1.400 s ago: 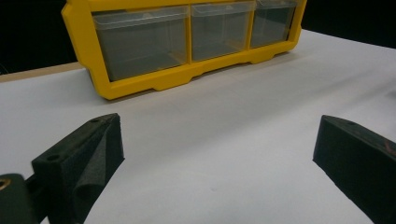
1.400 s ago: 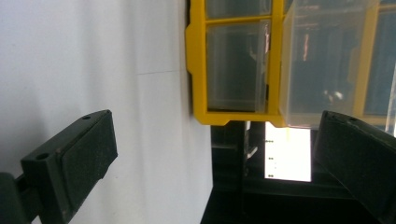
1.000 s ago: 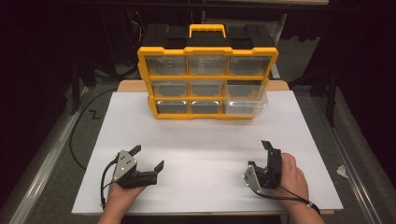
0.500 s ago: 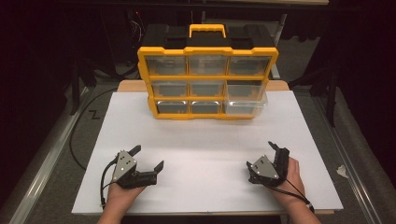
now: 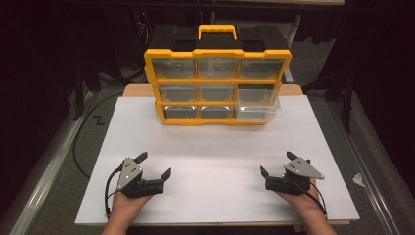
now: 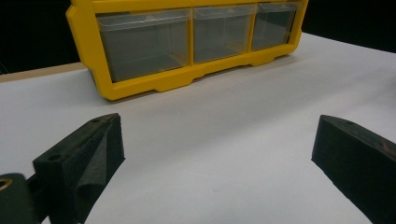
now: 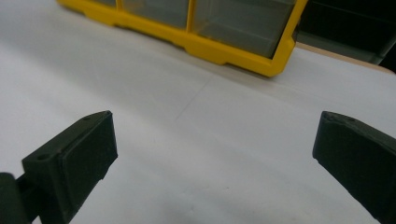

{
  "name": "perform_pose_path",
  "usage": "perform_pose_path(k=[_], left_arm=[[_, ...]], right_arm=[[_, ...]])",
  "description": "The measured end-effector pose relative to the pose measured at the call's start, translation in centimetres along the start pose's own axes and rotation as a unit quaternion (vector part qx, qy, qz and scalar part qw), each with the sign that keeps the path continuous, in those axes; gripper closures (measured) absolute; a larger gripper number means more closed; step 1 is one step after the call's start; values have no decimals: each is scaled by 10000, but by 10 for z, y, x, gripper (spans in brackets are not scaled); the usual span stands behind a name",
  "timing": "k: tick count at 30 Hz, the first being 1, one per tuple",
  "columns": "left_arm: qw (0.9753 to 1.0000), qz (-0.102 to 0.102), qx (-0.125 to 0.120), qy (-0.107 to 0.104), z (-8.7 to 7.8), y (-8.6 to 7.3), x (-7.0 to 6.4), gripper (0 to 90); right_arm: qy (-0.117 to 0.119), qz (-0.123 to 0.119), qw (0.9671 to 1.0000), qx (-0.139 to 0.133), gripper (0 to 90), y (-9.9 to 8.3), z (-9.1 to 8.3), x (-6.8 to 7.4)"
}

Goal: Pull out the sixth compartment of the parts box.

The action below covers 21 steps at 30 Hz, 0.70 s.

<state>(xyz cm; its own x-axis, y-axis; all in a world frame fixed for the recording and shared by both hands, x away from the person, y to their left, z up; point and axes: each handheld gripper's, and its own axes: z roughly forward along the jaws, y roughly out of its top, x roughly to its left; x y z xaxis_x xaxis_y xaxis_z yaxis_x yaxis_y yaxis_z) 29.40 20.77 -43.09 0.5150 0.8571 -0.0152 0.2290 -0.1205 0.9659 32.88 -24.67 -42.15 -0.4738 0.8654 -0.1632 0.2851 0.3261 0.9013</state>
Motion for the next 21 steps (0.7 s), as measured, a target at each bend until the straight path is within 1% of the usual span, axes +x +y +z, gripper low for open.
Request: perform_pose_path(k=[1,2,5,7,8,11,15,17,21], left_arm=[[10000,-9,-2,-5,0,0,0,31],[10000,-19,-3,-8,0,0,0,31],[10000,-47,-10,-21,0,0,1,32],[10000,-95,-11,-27,0,0,2,32],[9999,-123,-6,-36,0,0,2,33],[9998,-201,7,-55,0,-1,3,33],[9998,-208,48,-53,2,-2,3,34],[9997,-213,62,-53,1,-2,3,33],[9997,-218,68,-54,1,-2,3,34]], right_arm=[[86,383,9990,-215,13,0,-5,-5],[86,383,9990,-215,13,0,-5,-5],[151,783,9959,-419,13,-3,-12,-12],[199,957,9939,-509,13,-5,-15,-16],[184,989,9936,-519,13,-6,-16,-17],[112,863,9951,-477,13,-8,-14,-20],[203,847,9955,-372,13,-10,-9,-21],[237,846,9951,-457,13,-9,-11,-21],[257,823,9950,-500,13,-9,-12,-22]])
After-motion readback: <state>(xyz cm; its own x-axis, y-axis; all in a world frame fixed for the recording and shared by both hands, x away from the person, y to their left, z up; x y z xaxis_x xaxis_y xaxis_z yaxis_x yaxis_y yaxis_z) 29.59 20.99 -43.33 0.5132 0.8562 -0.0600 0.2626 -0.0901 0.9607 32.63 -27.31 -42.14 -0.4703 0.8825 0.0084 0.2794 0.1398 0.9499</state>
